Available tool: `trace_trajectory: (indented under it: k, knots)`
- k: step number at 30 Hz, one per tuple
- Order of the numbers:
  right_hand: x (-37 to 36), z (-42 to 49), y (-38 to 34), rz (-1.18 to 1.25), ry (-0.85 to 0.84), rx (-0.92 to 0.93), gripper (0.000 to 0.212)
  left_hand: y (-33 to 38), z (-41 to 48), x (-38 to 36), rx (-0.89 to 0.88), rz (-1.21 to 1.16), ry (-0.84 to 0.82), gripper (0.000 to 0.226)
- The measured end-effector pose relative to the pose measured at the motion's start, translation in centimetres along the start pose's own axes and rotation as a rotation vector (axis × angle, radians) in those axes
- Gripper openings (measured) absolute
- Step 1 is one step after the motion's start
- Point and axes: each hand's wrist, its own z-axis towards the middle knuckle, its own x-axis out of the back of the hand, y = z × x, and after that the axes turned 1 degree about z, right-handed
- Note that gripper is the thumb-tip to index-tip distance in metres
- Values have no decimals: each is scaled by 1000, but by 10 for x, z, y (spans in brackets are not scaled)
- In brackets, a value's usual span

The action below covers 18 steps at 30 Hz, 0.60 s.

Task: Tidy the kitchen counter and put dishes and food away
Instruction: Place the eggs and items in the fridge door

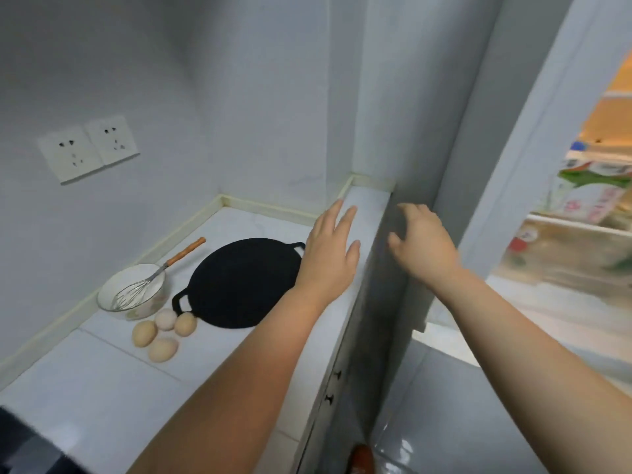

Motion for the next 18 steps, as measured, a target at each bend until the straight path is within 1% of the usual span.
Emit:
trace_trajectory:
  k: [4,6,8,10,13,18]
  knots:
    - [62,-20,50,-91,159,-92,51,71,25,-34,-176,-113,-14,53]
    - [85,-30,64,-96,238,-122,49,98,33,-45,-257,-182,0,50]
    - [114,-44,82,-93,347,-177,46,133,41,-58,-342,-304,19,51]
    - [139,-55,101,-146,443,-228,45,165,48,-70,-420,-385,13,49]
    - [176,-72,127,-236,511,-346,45,215,59,-89,-493,-511,-40,46]
    - [218,-96,148,-356,605,-442,45,280,80,-119,-583,-704,-21,47]
